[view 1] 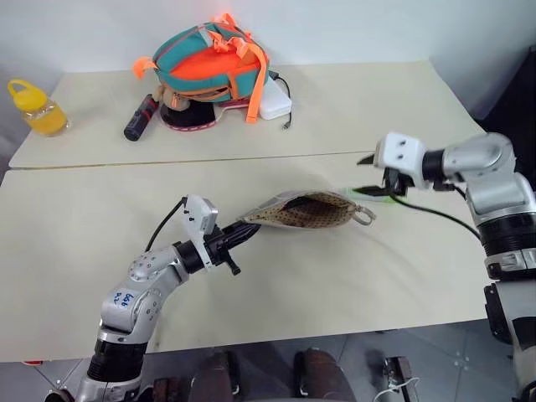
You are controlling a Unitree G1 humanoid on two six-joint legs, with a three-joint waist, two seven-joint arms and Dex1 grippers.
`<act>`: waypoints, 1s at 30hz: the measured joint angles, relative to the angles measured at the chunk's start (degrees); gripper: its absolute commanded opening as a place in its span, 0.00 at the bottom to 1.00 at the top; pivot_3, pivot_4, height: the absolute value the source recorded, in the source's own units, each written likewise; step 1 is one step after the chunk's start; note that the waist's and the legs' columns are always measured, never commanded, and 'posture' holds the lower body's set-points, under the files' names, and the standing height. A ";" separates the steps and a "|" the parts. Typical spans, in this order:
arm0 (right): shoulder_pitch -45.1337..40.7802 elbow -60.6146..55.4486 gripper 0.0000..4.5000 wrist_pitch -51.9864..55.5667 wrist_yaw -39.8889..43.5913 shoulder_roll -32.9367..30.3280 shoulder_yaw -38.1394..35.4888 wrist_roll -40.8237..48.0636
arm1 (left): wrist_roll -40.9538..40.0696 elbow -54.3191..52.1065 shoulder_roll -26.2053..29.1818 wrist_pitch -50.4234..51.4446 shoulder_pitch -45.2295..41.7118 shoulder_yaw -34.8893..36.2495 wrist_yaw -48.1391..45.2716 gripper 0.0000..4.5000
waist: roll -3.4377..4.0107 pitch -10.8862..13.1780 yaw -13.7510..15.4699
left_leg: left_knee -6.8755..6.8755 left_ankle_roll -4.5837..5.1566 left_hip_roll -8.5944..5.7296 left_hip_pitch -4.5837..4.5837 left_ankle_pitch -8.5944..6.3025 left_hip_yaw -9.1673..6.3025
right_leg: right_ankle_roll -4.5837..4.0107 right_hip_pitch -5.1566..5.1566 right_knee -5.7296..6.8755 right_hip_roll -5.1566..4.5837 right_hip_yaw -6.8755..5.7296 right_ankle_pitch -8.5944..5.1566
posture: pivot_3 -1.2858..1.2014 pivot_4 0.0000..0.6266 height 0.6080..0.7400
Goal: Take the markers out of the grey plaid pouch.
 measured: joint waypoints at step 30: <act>12.36 -17.87 0.01 -5.36 -14.73 8.19 10.66 -9.95 | -8.66 -1.81 -5.06 11.21 -4.57 2.49 5.06 0.00 | -0.06 -0.03 1.26 | 0.10 0.07 -0.05 -0.13 0.00 -0.04 | 0.05 -0.05 -0.01 -0.02 -0.03 0.02 | 0.52 0.24 1.00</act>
